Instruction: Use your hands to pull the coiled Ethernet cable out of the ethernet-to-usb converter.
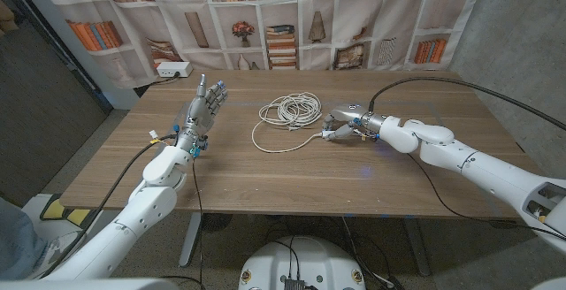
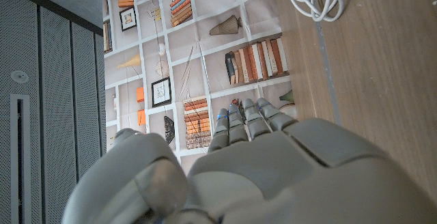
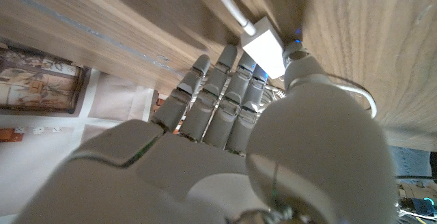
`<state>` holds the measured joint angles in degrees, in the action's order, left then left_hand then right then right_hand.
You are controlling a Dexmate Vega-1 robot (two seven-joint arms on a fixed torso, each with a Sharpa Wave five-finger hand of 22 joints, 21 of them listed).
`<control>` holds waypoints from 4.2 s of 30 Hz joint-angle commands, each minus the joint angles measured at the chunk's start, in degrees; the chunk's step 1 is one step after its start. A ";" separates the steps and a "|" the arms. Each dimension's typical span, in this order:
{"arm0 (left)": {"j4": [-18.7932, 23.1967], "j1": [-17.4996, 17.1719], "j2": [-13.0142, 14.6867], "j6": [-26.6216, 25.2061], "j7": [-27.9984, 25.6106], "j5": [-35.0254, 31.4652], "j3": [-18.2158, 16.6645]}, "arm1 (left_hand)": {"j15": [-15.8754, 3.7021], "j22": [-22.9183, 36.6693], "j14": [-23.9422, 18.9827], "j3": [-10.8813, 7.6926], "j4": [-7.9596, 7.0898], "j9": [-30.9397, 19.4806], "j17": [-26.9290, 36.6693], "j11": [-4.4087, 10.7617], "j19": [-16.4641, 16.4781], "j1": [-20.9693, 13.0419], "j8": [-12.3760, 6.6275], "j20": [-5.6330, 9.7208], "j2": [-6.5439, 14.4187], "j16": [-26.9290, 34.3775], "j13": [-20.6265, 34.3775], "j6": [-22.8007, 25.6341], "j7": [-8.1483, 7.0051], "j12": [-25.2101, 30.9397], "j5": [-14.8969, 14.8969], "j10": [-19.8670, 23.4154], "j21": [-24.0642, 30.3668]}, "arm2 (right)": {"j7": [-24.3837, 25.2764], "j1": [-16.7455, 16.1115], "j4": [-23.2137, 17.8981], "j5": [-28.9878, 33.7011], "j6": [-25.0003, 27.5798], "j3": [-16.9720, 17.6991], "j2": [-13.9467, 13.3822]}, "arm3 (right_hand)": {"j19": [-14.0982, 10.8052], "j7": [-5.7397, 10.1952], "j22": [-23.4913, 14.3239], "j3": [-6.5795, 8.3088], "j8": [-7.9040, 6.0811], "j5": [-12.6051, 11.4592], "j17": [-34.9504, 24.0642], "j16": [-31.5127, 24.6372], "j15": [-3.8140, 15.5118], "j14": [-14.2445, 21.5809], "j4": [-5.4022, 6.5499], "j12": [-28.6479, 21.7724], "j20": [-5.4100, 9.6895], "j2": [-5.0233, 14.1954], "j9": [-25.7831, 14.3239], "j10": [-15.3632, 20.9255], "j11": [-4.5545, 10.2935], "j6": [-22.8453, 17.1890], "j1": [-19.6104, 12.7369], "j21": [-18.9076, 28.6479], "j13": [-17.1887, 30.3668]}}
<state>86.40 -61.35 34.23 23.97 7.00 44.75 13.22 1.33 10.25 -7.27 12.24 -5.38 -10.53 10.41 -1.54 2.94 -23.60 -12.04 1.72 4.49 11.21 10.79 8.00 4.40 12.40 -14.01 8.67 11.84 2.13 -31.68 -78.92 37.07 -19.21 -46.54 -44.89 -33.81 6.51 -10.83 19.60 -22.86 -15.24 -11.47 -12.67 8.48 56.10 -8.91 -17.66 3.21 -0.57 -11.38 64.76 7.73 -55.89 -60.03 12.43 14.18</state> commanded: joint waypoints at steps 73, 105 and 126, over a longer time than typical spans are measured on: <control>20.84 0.54 14.46 -16.08 -26.32 -44.34 4.00 | -6.57 0.37 -23.26 -6.75 14.14 -0.37 -0.11 8.37 17.10 -29.41 -3.42 1.46 0.85 0.12 0.25 23.09 -5.83 0.39 1.58 25.32 2.93 | -16.24 -5.21 -25.35 -8.45 18.50 9.52 -3.87 | 2.22 5.81 -0.07 -2.10 1.70 1.26 1.17 2.17 4.77 -0.45 1.44 1.28 0.88 4.85 -0.02 4.68 4.05 -6.64 -4.34 -0.43 -1.66; 20.10 -0.99 7.20 -21.76 -52.99 -83.58 9.72 | -9.30 0.33 -23.24 -6.86 13.84 -0.40 -0.18 11.78 14.72 -31.72 -2.94 1.96 0.03 -0.47 0.37 24.77 -9.75 -0.96 1.99 26.92 1.21 | -18.09 -3.53 -27.44 -14.58 26.92 10.21 -1.43 | 2.47 5.78 -0.02 -2.32 2.51 1.12 1.16 2.19 4.87 -0.35 1.49 1.24 0.96 5.14 -0.10 4.91 4.06 -6.73 -4.71 -0.45 -1.35; 18.88 4.47 6.02 -34.45 -64.19 -105.90 21.25 | -10.21 0.21 -8.96 -5.21 12.15 -0.70 0.05 12.97 5.75 -31.12 -1.14 -2.02 -2.15 -1.09 1.01 22.12 -14.91 -1.86 -0.29 14.48 -1.02 | -19.55 -3.95 -25.73 -29.70 30.91 13.10 -0.85 | 2.14 5.77 -0.01 -2.54 2.94 1.07 1.17 2.14 4.83 0.02 1.66 1.22 1.55 5.29 -0.19 4.91 4.06 -6.83 -4.66 -0.29 -1.11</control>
<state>104.70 -59.30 40.64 -2.88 -53.40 -48.06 29.15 -2.35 10.39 -16.45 6.54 6.78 -11.08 10.28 10.84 9.15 -54.94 -13.73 -0.41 2.64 9.88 11.61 31.15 -10.44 9.96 -13.98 22.87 10.78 -15.95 -35.28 -106.49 17.53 9.63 -35.81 -46.37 -31.58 6.48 -10.66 17.20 -20.07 -13.74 -10.14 -10.58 8.09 55.29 -7.20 -16.08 2.98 0.19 -11.30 65.76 8.57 -56.40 -60.60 12.10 12.92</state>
